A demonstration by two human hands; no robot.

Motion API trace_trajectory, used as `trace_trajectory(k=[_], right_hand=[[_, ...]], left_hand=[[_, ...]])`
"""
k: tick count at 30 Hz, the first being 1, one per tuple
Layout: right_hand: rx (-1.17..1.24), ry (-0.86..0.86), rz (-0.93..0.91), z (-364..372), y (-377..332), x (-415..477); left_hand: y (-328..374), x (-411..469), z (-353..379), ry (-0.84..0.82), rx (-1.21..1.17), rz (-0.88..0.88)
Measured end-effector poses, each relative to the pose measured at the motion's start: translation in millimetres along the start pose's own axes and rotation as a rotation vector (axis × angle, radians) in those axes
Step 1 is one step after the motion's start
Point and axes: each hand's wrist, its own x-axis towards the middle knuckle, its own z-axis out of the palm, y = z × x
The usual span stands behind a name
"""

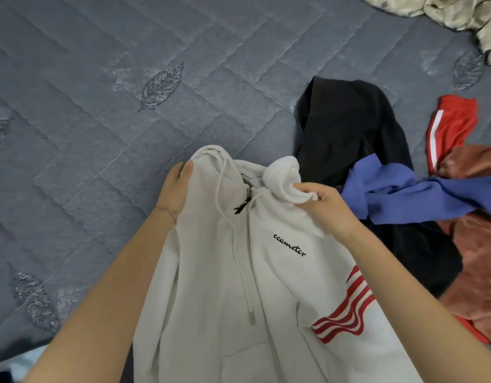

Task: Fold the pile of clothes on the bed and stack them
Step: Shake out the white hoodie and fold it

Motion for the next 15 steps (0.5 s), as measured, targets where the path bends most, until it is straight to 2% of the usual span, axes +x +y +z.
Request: trace_trajectory(k=[4,6,8,11,12,15], right_hand=[[0.015,-0.037,0.161,-7,-4,2],[0.182,-0.092,0.303,-8,-9,8],[0.347,-0.056,0.46,-8,-15,19],[0.149,0.127,0.62,-9,-15,40],[0.059,0.139,0.645,-6,-18,42],[-0.239,-0.007,0.615,2,-20,45]], left_hand=[[10,1,10,-0.079,-0.125,-0.253],[15,3,10,-0.181,-0.263,-0.369],[12,11,6,-0.241,-0.279,-0.415],[3,17,1,-0.308,-0.149,-0.417],[1,17,0,-0.364,-0.123,-0.432],[-2,13,-1,-0.545,-0.121,-0.513]])
